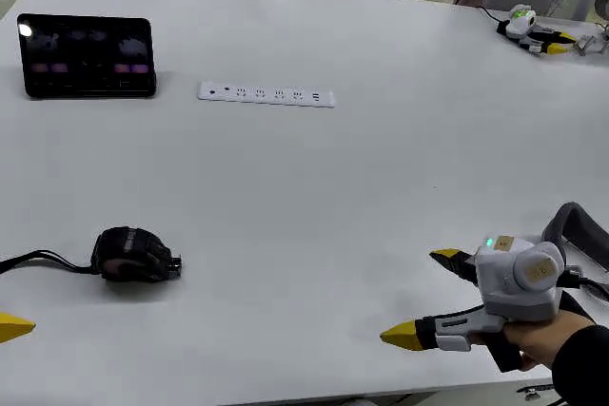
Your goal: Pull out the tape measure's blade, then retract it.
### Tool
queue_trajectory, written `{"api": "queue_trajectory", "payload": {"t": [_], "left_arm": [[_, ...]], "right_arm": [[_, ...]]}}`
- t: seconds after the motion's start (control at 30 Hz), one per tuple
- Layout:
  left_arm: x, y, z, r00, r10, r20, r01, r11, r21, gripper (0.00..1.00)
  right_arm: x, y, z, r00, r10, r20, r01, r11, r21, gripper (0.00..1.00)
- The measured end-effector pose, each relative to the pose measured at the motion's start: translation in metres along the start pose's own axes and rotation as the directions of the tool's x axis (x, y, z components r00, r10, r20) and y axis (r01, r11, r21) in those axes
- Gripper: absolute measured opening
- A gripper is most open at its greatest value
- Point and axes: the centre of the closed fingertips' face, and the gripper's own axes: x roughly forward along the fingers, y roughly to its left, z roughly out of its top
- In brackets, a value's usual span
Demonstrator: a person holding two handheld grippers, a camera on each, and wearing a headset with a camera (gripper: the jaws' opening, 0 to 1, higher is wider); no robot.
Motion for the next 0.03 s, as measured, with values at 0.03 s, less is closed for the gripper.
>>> {"api": "queue_trajectory", "payload": {"t": [0.03], "left_arm": [[-0.0003,0.0001,0.0007,1.0,0.0,0.002,0.0,1.0,0.002,0.99]], "right_arm": [[-0.0003,-0.0002,0.0003,1.0,0.0,0.001,0.0,1.0,0.001,0.99]]}}
